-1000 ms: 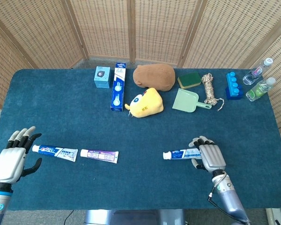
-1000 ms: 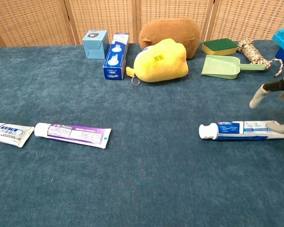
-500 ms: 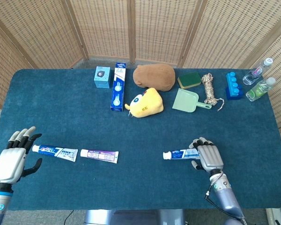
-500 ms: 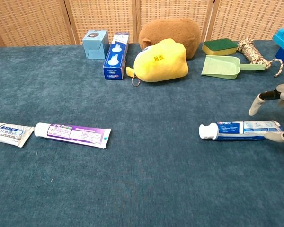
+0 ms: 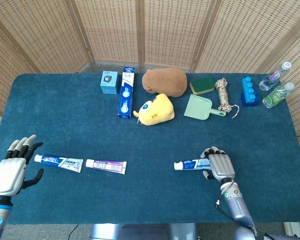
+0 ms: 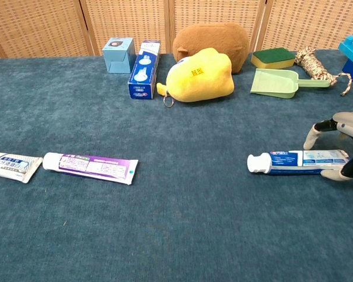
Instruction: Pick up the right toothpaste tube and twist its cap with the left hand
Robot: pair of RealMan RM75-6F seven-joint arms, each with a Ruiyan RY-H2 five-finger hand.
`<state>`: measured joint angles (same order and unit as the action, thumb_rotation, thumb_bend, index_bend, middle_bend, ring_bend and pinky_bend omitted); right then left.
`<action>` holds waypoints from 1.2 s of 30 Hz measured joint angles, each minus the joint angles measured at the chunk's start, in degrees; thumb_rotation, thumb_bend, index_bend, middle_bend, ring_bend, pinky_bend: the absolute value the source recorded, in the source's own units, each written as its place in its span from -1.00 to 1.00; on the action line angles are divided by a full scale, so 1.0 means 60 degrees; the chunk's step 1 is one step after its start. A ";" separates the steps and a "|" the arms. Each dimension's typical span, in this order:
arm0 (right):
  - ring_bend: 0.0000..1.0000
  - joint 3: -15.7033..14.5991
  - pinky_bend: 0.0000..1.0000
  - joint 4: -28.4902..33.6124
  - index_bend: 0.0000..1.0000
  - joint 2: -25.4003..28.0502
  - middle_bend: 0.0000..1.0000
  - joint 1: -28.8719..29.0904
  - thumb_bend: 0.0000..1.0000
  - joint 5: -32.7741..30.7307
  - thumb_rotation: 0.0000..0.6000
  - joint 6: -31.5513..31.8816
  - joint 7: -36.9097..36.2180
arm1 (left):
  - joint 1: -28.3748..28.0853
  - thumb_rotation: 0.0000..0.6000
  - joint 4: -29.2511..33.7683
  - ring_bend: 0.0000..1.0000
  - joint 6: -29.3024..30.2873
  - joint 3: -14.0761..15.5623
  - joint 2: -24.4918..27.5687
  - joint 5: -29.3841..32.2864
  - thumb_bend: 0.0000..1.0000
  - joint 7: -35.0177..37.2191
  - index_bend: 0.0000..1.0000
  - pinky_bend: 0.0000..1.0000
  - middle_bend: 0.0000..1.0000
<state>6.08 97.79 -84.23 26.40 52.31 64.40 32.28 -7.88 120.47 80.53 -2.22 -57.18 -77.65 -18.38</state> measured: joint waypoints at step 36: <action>0.24 0.0428 0.37 -0.0134 0.81 0.0453 0.37 0.0297 0.28 0.0503 1.00 -0.1590 -0.3564 | 0.0279 1.00 0.0361 -1.00 0.0381 0.0229 0.0300 -0.0608 -0.33 0.0161 -0.70 -1.00 -0.91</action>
<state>8.64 96.99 -81.51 28.19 55.33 54.87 10.90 -6.20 122.64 82.81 -0.84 -55.38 -81.29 -17.42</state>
